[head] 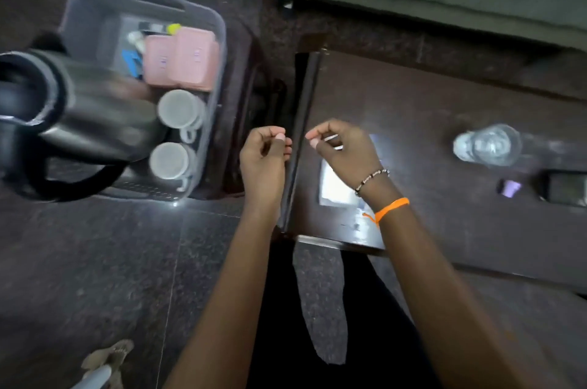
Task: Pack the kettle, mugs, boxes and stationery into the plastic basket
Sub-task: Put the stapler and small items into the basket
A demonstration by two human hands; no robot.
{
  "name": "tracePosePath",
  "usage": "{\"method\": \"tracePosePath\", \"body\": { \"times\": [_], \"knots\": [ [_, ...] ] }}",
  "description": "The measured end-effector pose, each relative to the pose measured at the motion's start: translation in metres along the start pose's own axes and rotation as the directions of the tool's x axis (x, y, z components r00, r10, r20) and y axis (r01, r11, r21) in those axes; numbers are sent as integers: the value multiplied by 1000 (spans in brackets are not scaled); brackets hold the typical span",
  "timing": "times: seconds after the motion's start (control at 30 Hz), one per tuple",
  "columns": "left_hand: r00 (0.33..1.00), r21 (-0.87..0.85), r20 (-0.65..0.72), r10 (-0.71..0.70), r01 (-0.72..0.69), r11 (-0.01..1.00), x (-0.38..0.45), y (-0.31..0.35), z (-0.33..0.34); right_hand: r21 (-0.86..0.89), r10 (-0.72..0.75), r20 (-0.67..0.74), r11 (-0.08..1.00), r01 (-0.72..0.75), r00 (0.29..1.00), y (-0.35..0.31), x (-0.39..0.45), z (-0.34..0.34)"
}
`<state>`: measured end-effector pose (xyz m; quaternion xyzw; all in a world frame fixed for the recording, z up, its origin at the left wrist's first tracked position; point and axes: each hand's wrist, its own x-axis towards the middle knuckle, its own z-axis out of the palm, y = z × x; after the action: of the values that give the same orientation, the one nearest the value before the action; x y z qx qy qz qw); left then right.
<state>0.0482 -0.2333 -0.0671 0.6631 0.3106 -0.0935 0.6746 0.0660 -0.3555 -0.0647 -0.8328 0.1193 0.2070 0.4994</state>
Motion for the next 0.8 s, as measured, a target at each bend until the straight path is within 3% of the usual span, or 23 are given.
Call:
{"method": "tracePosePath", "body": {
  "times": [0.33,0.47,0.63,0.8],
  "knots": [
    [932,260,342,-121,30,965,-78,-64,168,266,274,-198,939,-217,941,148,-65,-142],
    [893,370,401,-205,47,928,-97,-92,210,320,370,-253,904,-284,894,206,-78,-177],
    [883,471,383,-272,66,879,-111,-118,250,289,467,-317,876,-385,825,274,-81,-216],
    [870,549,414,-269,-3,836,-111,-125,279,44,430,-466,884,-465,773,310,-65,-239]
  ]
}}
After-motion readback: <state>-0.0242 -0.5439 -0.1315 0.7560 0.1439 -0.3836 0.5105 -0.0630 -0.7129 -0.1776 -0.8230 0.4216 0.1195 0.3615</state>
